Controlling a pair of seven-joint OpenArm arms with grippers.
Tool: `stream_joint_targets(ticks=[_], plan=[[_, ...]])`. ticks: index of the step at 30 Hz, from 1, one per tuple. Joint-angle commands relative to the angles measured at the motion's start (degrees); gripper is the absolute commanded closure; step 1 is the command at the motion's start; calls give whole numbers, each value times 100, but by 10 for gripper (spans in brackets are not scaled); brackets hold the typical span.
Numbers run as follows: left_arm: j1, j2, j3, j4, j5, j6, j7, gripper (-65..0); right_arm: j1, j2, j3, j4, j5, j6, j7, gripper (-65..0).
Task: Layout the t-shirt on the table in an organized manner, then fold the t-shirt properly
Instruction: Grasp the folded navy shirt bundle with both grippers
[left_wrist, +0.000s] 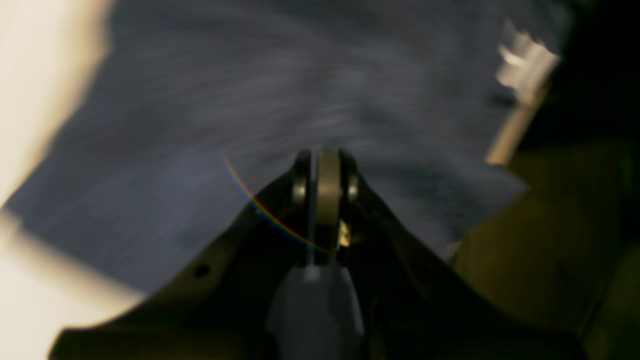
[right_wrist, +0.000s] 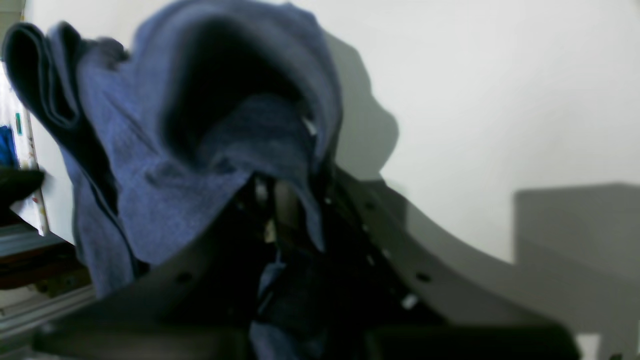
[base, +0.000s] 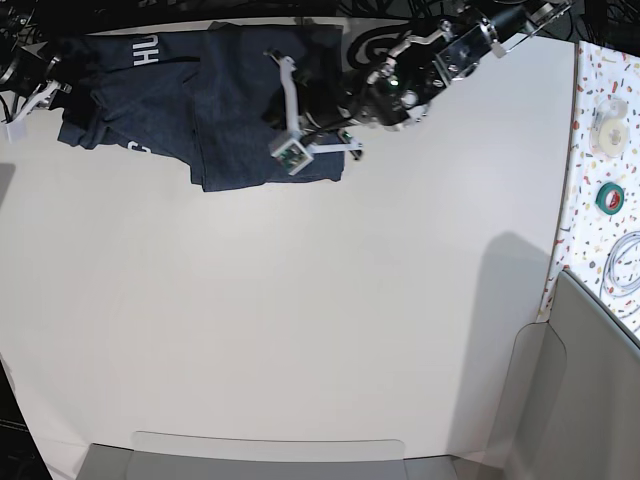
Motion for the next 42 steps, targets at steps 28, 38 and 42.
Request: stream_joint_targets(ticks=[28,38,42], plan=[[2010,-397,-2535,-1180,12,-14,-54,-21,853,-1787,-2767,4141,-2049,-32,-152,0],[1984,-379,-2535,-1505,12,-14,-124,-21,1231,-2561,-4174,4133,-3122,-32,-152,0],[1984,-238,-2526,-1514,12,-14,-116,-21,1310,-2578,-4543,4097,-3799,-32,-152,0]])
